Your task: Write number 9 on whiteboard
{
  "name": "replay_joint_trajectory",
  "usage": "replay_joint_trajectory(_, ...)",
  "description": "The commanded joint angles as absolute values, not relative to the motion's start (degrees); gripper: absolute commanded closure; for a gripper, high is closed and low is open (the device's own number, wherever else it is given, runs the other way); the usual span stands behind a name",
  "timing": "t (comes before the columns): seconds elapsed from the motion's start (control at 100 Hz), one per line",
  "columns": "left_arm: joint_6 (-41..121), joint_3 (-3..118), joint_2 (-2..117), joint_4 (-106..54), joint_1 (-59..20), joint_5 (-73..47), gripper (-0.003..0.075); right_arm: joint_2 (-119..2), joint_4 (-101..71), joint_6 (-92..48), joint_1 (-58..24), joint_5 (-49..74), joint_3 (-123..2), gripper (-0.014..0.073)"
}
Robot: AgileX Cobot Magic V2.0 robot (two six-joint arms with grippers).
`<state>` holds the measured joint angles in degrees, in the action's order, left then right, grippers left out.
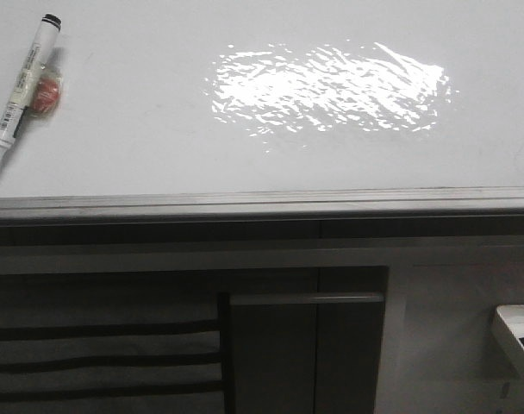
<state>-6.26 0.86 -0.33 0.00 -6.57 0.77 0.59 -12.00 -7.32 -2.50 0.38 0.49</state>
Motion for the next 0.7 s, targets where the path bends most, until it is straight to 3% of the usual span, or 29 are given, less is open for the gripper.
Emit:
replay_joint_trajectory(0.0, -6.5, 4.5, -1.8, -0.5, -6.9, 3.0, 0.0741, 1.7, -13.0, -7.5, -2.1, -1.2, -3.4, 0.0666)
replay_joint_trajectory(0.44, -6.3, 28.6, 13.8, 0.6, -6.9, -15.1, 0.0741, -12.1, -11.6, -7.7, -2.1, 15.9, -27.2, 0.0666)
replay_joint_trajectory(0.69, -6.3, 32.0, 20.8, 2.9, -6.9, -16.0, 0.0741, -20.4, -10.5, -7.9, -2.1, 19.5, -32.7, 0.0666)
